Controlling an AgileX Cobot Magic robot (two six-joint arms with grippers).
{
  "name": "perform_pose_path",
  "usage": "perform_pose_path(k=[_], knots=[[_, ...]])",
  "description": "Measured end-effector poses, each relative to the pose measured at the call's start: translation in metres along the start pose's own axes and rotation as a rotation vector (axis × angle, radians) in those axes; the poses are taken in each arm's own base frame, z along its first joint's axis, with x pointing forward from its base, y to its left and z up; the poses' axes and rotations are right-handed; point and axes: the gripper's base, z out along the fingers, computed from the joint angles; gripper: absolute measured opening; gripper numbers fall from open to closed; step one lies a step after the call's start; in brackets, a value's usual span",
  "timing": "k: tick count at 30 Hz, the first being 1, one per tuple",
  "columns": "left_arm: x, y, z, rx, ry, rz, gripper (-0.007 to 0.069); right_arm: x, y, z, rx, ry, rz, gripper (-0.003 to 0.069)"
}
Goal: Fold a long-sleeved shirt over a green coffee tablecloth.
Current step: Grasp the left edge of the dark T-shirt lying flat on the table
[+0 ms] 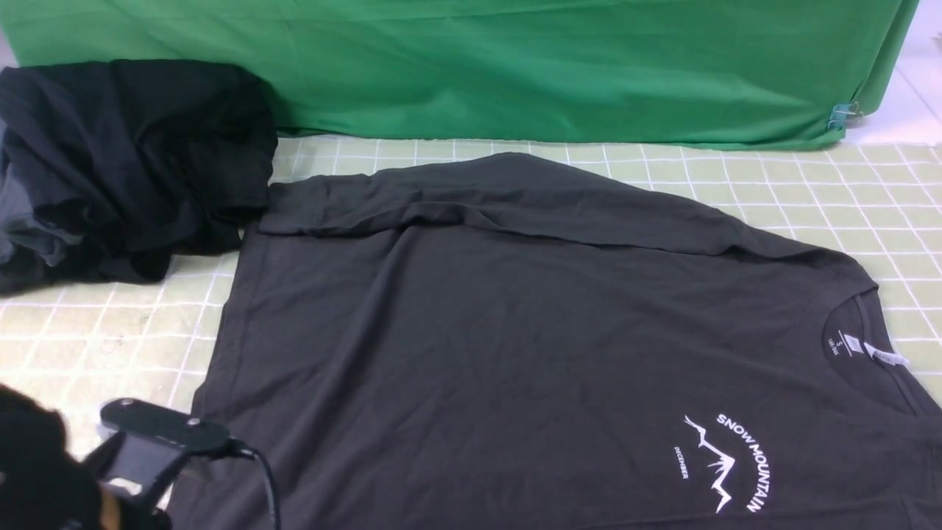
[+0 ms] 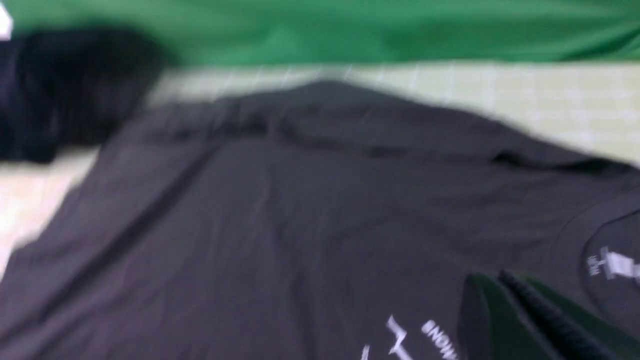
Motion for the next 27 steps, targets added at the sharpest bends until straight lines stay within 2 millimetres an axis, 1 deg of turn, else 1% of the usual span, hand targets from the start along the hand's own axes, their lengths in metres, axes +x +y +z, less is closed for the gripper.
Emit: perform_pose_path(k=[1, 2, 4, 5, 7, 8, 9, 10, 11, 13, 16, 18, 19, 20, 22, 23, 25, 27], knots=[[0.000, 0.001, 0.000, -0.009, -0.001, 0.004, 0.0083, -0.001, 0.001, 0.001, -0.006, 0.007, -0.008, 0.0006], [-0.003, 0.001, 0.004, -0.021, 0.002, -0.005, 0.0137, -0.004, 0.004, 0.008, -0.025, 0.042, -0.027, 0.0006], [-0.007, 0.002, 0.009, -0.031, 0.007, -0.003, 0.0217, -0.004, 0.008, 0.017, -0.045, 0.079, -0.042, 0.0006], [-0.008, 0.001, 0.012, -0.033, 0.012, 0.000, 0.0253, -0.003, 0.009, 0.019, -0.054, 0.091, -0.046, 0.0006], [-0.014, 0.000, 0.020, -0.032, 0.012, 0.002, 0.0353, -0.002, 0.012, 0.026, -0.073, 0.123, -0.055, 0.0006], [-0.016, 0.000, 0.023, -0.031, 0.013, 0.002, 0.0386, -0.001, 0.014, 0.027, -0.082, 0.132, -0.060, 0.0006], [-0.017, 0.000, 0.024, -0.031, 0.011, 0.002, 0.0391, -0.001, 0.014, 0.028, -0.081, 0.133, -0.060, 0.0006], [-0.018, -0.001, 0.028, -0.027, 0.024, -0.003, 0.0421, 0.000, 0.015, 0.030, -0.087, 0.142, -0.063, 0.0006], [-0.018, -0.002, 0.030, -0.024, 0.034, -0.007, 0.0432, 0.000, 0.015, 0.030, -0.088, 0.140, -0.064, 0.0006], [-0.019, -0.002, 0.033, -0.020, 0.050, -0.012, 0.0435, 0.000, 0.015, 0.031, -0.089, 0.138, -0.064, 0.0006], [-0.019, -0.002, 0.036, -0.020, 0.065, -0.006, 0.0401, -0.001, 0.015, 0.031, -0.089, 0.131, -0.063, 0.0006], [-0.019, -0.003, 0.036, -0.011, 0.067, -0.003, 0.0355, -0.001, 0.015, 0.031, -0.089, 0.130, -0.063, 0.0006], [-0.019, -0.004, 0.036, 0.000, 0.072, 0.006, 0.0290, -0.001, 0.015, 0.031, -0.089, 0.131, -0.063, 0.0006], [-0.018, -0.004, 0.036, 0.001, 0.075, 0.005, 0.0281, -0.001, 0.015, 0.031, -0.089, 0.131, -0.063, 0.0006], [-0.016, -0.007, 0.036, 0.028, 0.101, 0.005, 0.0138, -0.001, 0.015, 0.031, -0.088, 0.128, -0.063, 0.0006], [-0.016, -0.007, 0.036, 0.033, 0.107, 0.012, 0.0085, -0.001, 0.015, 0.031, -0.088, 0.127, -0.063, 0.0006], [-0.015, -0.007, 0.036, 0.036, 0.114, 0.016, 0.0033, -0.001, 0.015, 0.031, -0.088, 0.125, -0.063, 0.0006], [-0.015, -0.008, 0.035, 0.037, 0.117, 0.016, 0.0009, -0.001, 0.015, 0.031, -0.088, 0.125, -0.063, 0.0006]])
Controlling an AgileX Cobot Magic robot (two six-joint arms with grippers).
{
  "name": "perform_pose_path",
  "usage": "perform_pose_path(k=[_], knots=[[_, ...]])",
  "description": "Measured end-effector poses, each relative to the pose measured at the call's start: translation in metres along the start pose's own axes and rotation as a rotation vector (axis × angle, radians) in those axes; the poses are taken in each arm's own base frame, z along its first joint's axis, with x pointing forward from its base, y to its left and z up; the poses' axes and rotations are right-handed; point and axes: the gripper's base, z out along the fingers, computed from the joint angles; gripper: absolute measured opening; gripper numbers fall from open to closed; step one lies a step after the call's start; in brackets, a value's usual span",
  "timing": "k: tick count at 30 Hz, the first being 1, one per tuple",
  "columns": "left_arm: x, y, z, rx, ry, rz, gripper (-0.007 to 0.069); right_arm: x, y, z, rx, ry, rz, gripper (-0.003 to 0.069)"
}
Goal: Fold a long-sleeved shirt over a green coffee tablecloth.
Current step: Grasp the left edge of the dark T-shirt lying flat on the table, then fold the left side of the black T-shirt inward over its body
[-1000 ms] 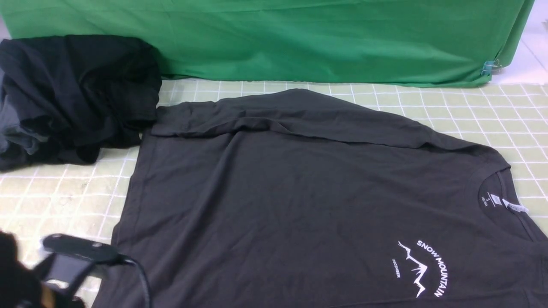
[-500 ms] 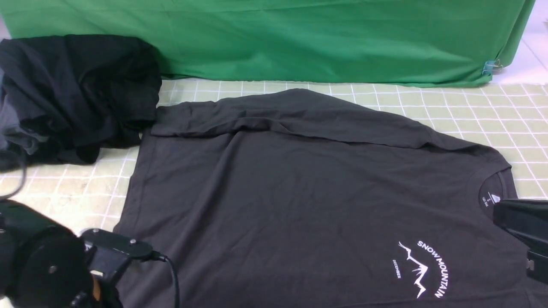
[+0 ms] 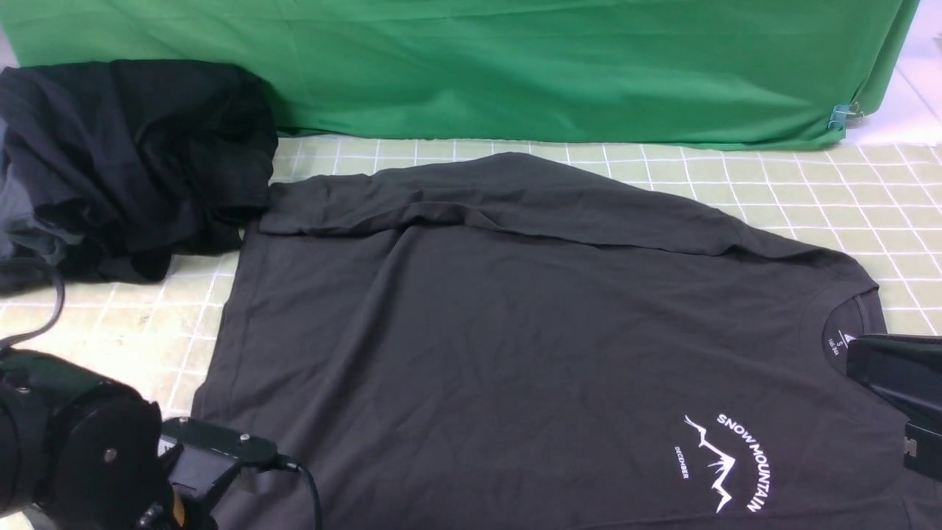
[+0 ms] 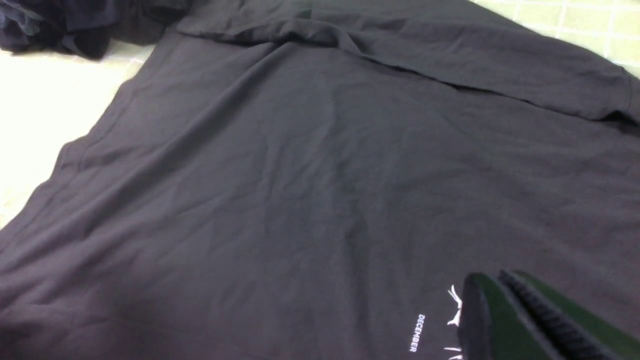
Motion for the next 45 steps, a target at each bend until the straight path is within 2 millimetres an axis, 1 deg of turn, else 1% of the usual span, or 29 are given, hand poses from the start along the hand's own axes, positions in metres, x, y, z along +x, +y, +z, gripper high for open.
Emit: perform_pose_path(k=[2, 4, 6, 8, 12, 15, 16, 17, 18, 21, 22, 23, 24, 25, 26, 27, 29, 30, 31, 32, 34, 36, 37, 38, 40, 41, 42, 43, 45], knots=[[-0.002, 0.000, -0.003, 0.000, 0.002, 0.001, 0.0003, 0.000, 0.000, 0.000, 0.000, 0.000, 0.000, 0.0007], [-0.007, -0.001, -0.010, -0.008, 0.003, 0.013, 0.0001, 0.000, 0.000, 0.000, 0.001, 0.000, -0.001, 0.0008], [-0.016, -0.002, -0.024, -0.019, -0.012, 0.027, 0.0001, 0.000, 0.000, 0.000, 0.001, 0.000, -0.001, 0.0010], [-0.027, -0.002, -0.040, -0.040, -0.042, 0.045, 0.0001, 0.000, 0.000, 0.000, 0.001, 0.000, -0.001, 0.0010], [-0.053, -0.001, -0.081, -0.108, -0.159, 0.087, 0.0001, 0.000, 0.000, 0.000, 0.001, 0.000, -0.002, 0.0010], [-0.073, 0.002, -0.119, -0.178, -0.300, 0.109, 0.0001, 0.000, 0.000, 0.000, 0.001, 0.000, -0.002, 0.0010], [-0.082, 0.004, -0.135, -0.194, -0.354, 0.101, 0.0001, 0.000, 0.000, 0.000, 0.001, 0.000, -0.002, 0.0010], [-0.083, 0.006, -0.136, -0.196, -0.359, 0.096, 0.0001, 0.000, 0.000, 0.000, 0.001, 0.000, -0.002, 0.0010], [-0.093, 0.010, -0.148, -0.203, -0.398, 0.073, 0.0001, 0.000, 0.000, 0.000, 0.001, 0.000, -0.002, 0.0012], [-0.114, 0.026, -0.156, -0.209, -0.419, 0.011, 0.0001, 0.001, 0.000, -0.001, 0.000, 0.019, -0.002, 0.0014], [-0.121, 0.031, -0.153, -0.208, -0.409, 0.002, 0.0001, 0.001, 0.001, -0.002, -0.002, 0.044, -0.004, 0.0014], [-0.131, 0.040, -0.151, -0.207, -0.403, -0.019, 0.0001, 0.001, 0.003, -0.003, -0.006, 0.106, -0.006, 0.0014], [-0.143, 0.053, -0.141, -0.209, -0.374, -0.048, 0.0001, 0.001, 0.004, -0.004, -0.010, 0.160, -0.008, 0.0014], [-0.145, 0.054, -0.141, -0.209, -0.374, -0.052, 0.0001, 0.000, 0.004, -0.004, -0.010, 0.171, -0.009, 0.0014], [-0.153, 0.062, -0.134, -0.206, -0.355, -0.071, 0.0002, -0.001, 0.006, -0.005, -0.014, 0.230, -0.015, 0.0014], [-0.165, 0.076, -0.121, -0.203, -0.321, -0.104, 0.0003, -0.005, 0.009, -0.006, -0.023, 0.329, -0.040, 0.0016], [-0.176, 0.088, -0.110, -0.205, -0.303, -0.129, 0.0003, -0.009, 0.012, -0.004, -0.045, 0.403, -0.072, 0.0019], [-0.178, 0.089, -0.107, -0.205, -0.294, -0.131, 0.0003, -0.010, 0.012, -0.003, -0.050, 0.411, -0.077, 0.0020], [-0.185, 0.098, -0.098, -0.203, -0.278, -0.151, 0.0003, -0.011, 0.016, 0.005, -0.091, 0.480, -0.122, 0.0025], [-0.187, 0.099, -0.096, -0.200, -0.273, -0.155, 0.0003, -0.011, 0.017, 0.006, -0.100, 0.487, -0.125, 0.0027], [-0.193, 0.102, -0.086, -0.193, -0.250, -0.162, 0.0003, -0.007, 0.022, 0.018, -0.144, 0.557, -0.165, 0.0042], [-0.196, 0.103, -0.078, -0.188, -0.233, -0.164, 0.0003, 0.002, 0.031, 0.039, -0.177, 0.648, -0.220, 0.0087], [-0.197, 0.103, -0.077, -0.186, -0.230, -0.164, 0.0003, 0.003, 0.032, 0.043, -0.179, 0.661, -0.236, 0.0098], [-0.198, 0.103, -0.075, -0.185, -0.229, -0.164, 0.0003, 0.011, 0.041, 0.060, -0.188, 0.709, -0.288, 0.0160], [-0.199, 0.104, -0.074, -0.186, -0.238, -0.166, 0.0003, 0.020, 0.051, 0.074, -0.190, 0.744, -0.358, 0.0255], [-0.200, 0.104, -0.074, -0.187, -0.245, -0.171, 0.0003, 0.026, 0.055, 0.085, -0.182, 0.765, -0.394, 0.0321], [-0.200, 0.104, -0.074, -0.188, -0.246, -0.172, 0.0003, 0.028, 0.058, 0.086, -0.186, 0.769, -0.406, 0.0332], [-0.201, 0.104, -0.073, -0.188, -0.244, -0.179, 0.0003, 0.035, 0.064, 0.098, -0.176, 0.783, -0.438, 0.0395], [-0.201, 0.104, -0.072, -0.187, -0.240, -0.183, 0.0003, 0.046, 0.070, 0.115, -0.160, 0.803, -0.470, 0.0447]])
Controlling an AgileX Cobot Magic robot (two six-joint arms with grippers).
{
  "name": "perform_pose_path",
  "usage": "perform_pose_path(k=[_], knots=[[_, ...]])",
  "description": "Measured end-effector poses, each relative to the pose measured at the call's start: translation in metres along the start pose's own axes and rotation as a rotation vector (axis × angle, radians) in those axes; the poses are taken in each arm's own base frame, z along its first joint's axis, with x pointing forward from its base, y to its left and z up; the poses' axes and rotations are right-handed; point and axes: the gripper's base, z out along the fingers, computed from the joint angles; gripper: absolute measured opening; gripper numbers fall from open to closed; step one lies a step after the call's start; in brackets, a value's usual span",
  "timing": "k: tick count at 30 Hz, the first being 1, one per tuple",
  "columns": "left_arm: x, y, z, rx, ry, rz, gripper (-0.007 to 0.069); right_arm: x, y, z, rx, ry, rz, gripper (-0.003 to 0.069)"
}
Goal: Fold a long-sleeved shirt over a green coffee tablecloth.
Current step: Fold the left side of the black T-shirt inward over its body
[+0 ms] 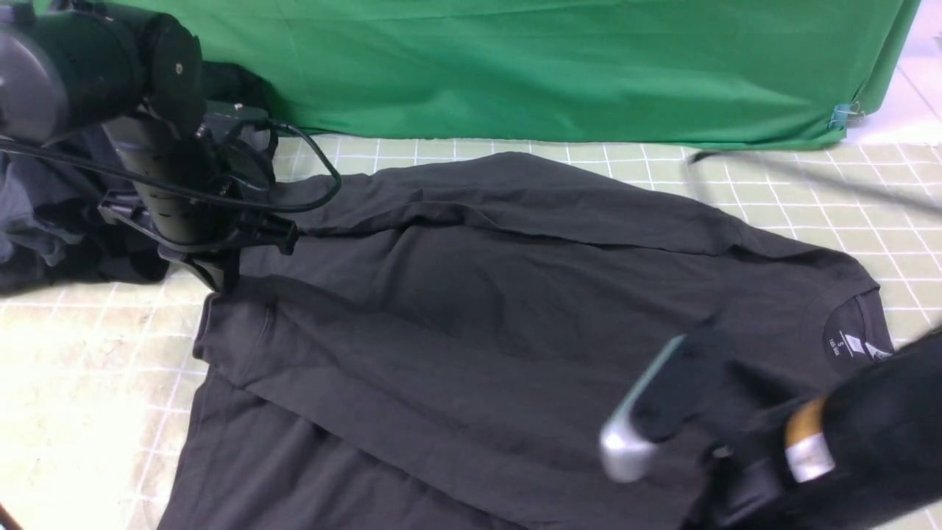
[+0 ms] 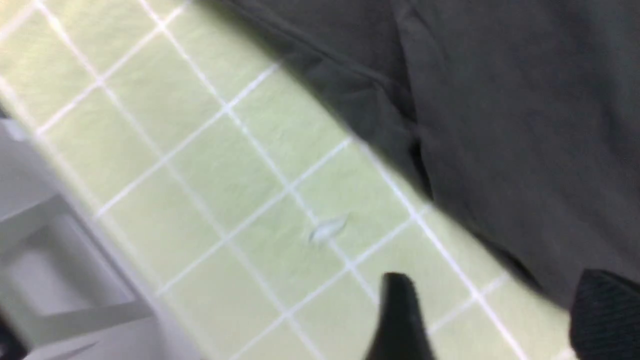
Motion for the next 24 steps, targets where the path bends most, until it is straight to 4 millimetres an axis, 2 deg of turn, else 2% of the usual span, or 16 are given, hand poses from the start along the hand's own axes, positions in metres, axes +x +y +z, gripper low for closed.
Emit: perform_pose_path(k=[2, 3, 4, 5, 9, 11, 12, 13, 14, 15, 16, 19, 24], knots=[[0.000, 0.000, 0.002, -0.001, 0.006, -0.003, 0.0003, -0.005, 0.001, 0.016, 0.021, 0.018, -0.018, 0.0467], [0.000, 0.000, 0.002, -0.001, 0.006, -0.003, 0.0003, -0.006, 0.000, 0.018, 0.023, 0.024, -0.020, 0.0468], [0.000, 0.000, 0.003, -0.001, 0.010, -0.004, 0.0003, -0.008, -0.001, 0.032, 0.038, 0.053, -0.027, 0.0474], [0.000, 0.000, 0.004, -0.001, 0.011, -0.005, 0.0003, -0.008, -0.002, 0.033, 0.040, 0.057, -0.027, 0.0474], [0.000, -0.001, 0.005, -0.001, 0.015, -0.005, 0.0003, -0.009, -0.006, 0.064, 0.061, 0.149, -0.045, 0.0463], [0.000, -0.001, 0.006, 0.000, 0.018, -0.006, 0.0003, -0.008, -0.007, 0.073, 0.063, 0.181, -0.048, 0.0409], [0.000, -0.001, 0.006, 0.002, 0.021, -0.007, 0.0003, -0.007, -0.008, 0.076, 0.066, 0.193, -0.052, 0.0354], [0.001, -0.001, 0.006, 0.001, 0.032, -0.007, 0.0003, -0.007, -0.008, 0.079, 0.067, 0.207, -0.053, 0.0239], [0.002, -0.001, 0.006, 0.001, 0.034, -0.007, 0.0003, -0.006, -0.008, 0.080, 0.068, 0.209, -0.052, 0.0208], [0.003, -0.001, 0.006, 0.000, 0.044, -0.007, 0.0003, -0.006, -0.008, 0.080, 0.070, 0.217, -0.045, 0.0131], [0.003, -0.001, 0.006, 0.000, 0.049, -0.007, 0.0003, -0.006, -0.008, 0.079, 0.072, 0.222, -0.029, 0.0087], [0.005, -0.001, 0.005, 0.001, 0.068, -0.009, 0.0003, -0.002, -0.005, 0.072, 0.076, 0.248, 0.013, 0.0024], [0.006, -0.001, 0.003, 0.002, 0.076, -0.010, 0.0003, 0.009, 0.005, 0.059, 0.074, 0.247, 0.013, 0.0013]])
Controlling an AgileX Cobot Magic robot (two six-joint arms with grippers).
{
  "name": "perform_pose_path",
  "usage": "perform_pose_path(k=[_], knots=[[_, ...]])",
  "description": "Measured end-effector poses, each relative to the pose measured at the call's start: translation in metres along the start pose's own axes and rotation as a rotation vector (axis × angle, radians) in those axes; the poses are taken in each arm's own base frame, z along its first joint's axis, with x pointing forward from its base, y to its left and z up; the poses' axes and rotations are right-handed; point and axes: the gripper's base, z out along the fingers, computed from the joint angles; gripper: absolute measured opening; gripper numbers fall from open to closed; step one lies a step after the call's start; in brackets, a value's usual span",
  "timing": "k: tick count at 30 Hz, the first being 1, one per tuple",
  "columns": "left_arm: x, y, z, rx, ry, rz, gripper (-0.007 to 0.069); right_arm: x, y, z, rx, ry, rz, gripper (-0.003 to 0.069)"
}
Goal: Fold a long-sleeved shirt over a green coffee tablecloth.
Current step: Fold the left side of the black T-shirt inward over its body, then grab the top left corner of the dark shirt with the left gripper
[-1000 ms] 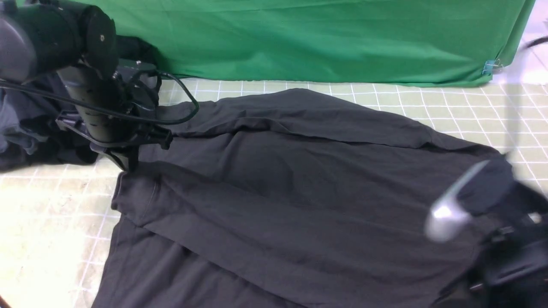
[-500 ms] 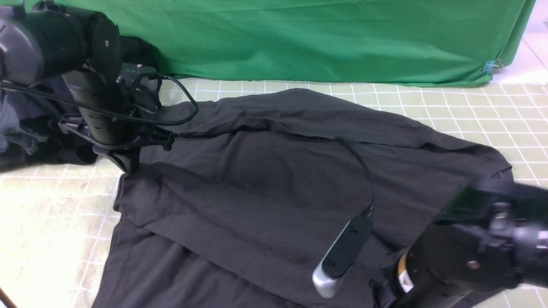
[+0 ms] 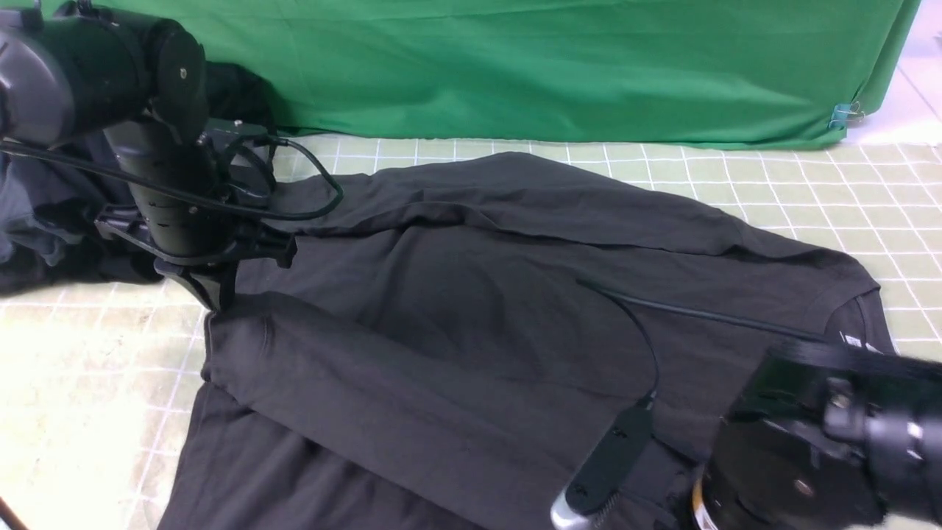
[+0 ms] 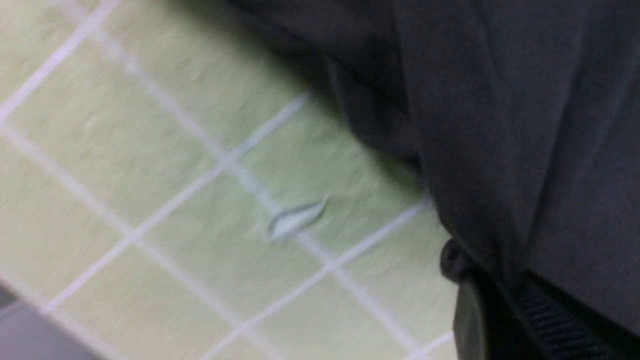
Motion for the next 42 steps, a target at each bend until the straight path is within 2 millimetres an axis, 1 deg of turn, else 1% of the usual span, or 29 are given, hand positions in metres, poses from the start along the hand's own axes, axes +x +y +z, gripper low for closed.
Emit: perform_pose_path(k=[1, 3, 7, 10, 12, 13, 14, 16, 18, 19, 21, 22, 23, 27, 28, 29, 30, 31, 33, 34, 36, 37, 38, 39, 42], knots=[[0.000, 0.000, -0.001, 0.003, 0.002, -0.002, 0.0003, 0.007, 0.002, -0.001, -0.001, -0.001, 0.008, 0.0013], [0.001, -0.001, -0.001, 0.008, 0.004, 0.000, 0.0003, 0.014, 0.003, 0.002, -0.002, 0.013, 0.026, 0.0018], [0.001, -0.001, -0.001, 0.009, 0.003, 0.005, 0.0003, 0.020, 0.004, 0.004, -0.006, 0.052, 0.058, 0.0035], [-0.001, 0.000, -0.001, 0.002, -0.015, 0.010, 0.0003, 0.022, 0.006, 0.005, -0.025, 0.069, 0.083, 0.0082], [-0.003, -0.001, -0.001, 0.004, -0.035, 0.017, 0.0003, 0.022, 0.007, 0.005, -0.039, 0.072, 0.102, 0.0143], [-0.004, -0.001, -0.001, 0.004, -0.046, 0.022, 0.0003, 0.023, 0.007, 0.005, -0.044, 0.077, 0.111, 0.0196], [-0.004, -0.001, -0.001, 0.004, -0.046, 0.024, 0.0003, 0.023, 0.008, 0.005, -0.045, 0.077, 0.113, 0.0196], [-0.006, 0.000, -0.001, 0.001, -0.067, 0.032, 0.0003, 0.025, 0.008, 0.003, -0.049, 0.098, 0.123, 0.0343], [-0.007, 0.000, -0.001, -0.006, -0.085, 0.037, 0.0003, 0.029, 0.008, -0.002, -0.050, 0.107, 0.120, 0.0415], [-0.008, 0.000, -0.001, -0.009, -0.092, 0.040, 0.0003, 0.031, 0.008, -0.006, -0.052, 0.101, 0.117, 0.0435], [-0.009, 0.001, -0.001, -0.020, -0.100, 0.047, 0.0003, 0.033, 0.008, -0.020, -0.058, 0.044, 0.117, 0.0442], [-0.009, 0.002, -0.001, -0.022, -0.102, 0.048, 0.0003, 0.033, 0.008, -0.021, -0.059, 0.038, 0.118, 0.0440], [-0.010, 0.002, -0.001, -0.027, -0.109, 0.052, 0.0003, 0.034, 0.008, -0.034, -0.065, -0.024, 0.126, 0.0427], [-0.014, 0.002, -0.002, -0.026, -0.159, 0.061, 0.0008, 0.041, 0.007, -0.074, -0.090, -0.238, 0.136, 0.0380], [-0.014, 0.002, -0.002, -0.025, -0.162, 0.062, 0.0011, 0.041, 0.007, -0.074, -0.090, -0.241, 0.137, 0.0380], [-0.015, 0.001, -0.002, -0.022, -0.173, 0.063, 0.0016, 0.043, 0.007, -0.081, -0.095, -0.279, 0.140, 0.0376], [-0.016, 0.001, -0.002, -0.019, -0.184, 0.065, 0.0036, 0.046, 0.006, -0.089, -0.101, -0.323, 0.145, 0.0372], [-0.017, 0.001, -0.002, -0.019, -0.189, 0.067, 0.0058, 0.048, 0.006, -0.093, -0.104, -0.343, 0.147, 0.0371], [-0.017, 0.003, -0.003, -0.041, -0.192, 0.082, 0.0132, 0.052, 0.006, -0.100, -0.111, -0.380, 0.157, 0.0370], [-0.017, 0.003, -0.003, -0.048, -0.192, 0.084, 0.0148, 0.052, 0.006, -0.100, -0.111, -0.380, 0.157, 0.0370], [-0.017, 0.008, -0.004, -0.090, -0.182, 0.058, 0.0252, 0.054, 0.006, -0.104, -0.117, -0.396, 0.175, 0.0370], [-0.017, 0.008, -0.005, -0.093, -0.179, 0.052, 0.0269, 0.054, 0.006, -0.105, -0.117, -0.397, 0.176, 0.0370], [-0.020, 0.010, -0.011, -0.106, -0.189, -0.007, 0.0335, 0.054, 0.006, -0.105, -0.116, -0.399, 0.176, 0.0370], [-0.022, 0.011, -0.014, -0.106, -0.200, -0.033, 0.0371, 0.054, 0.006, -0.105, -0.117, -0.399, 0.176, 0.0370], [-0.033, 0.012, -0.031, -0.091, -0.272, -0.080, 0.0435, 0.054, 0.005, -0.105, -0.114, -0.400, 0.176, 0.0370]])
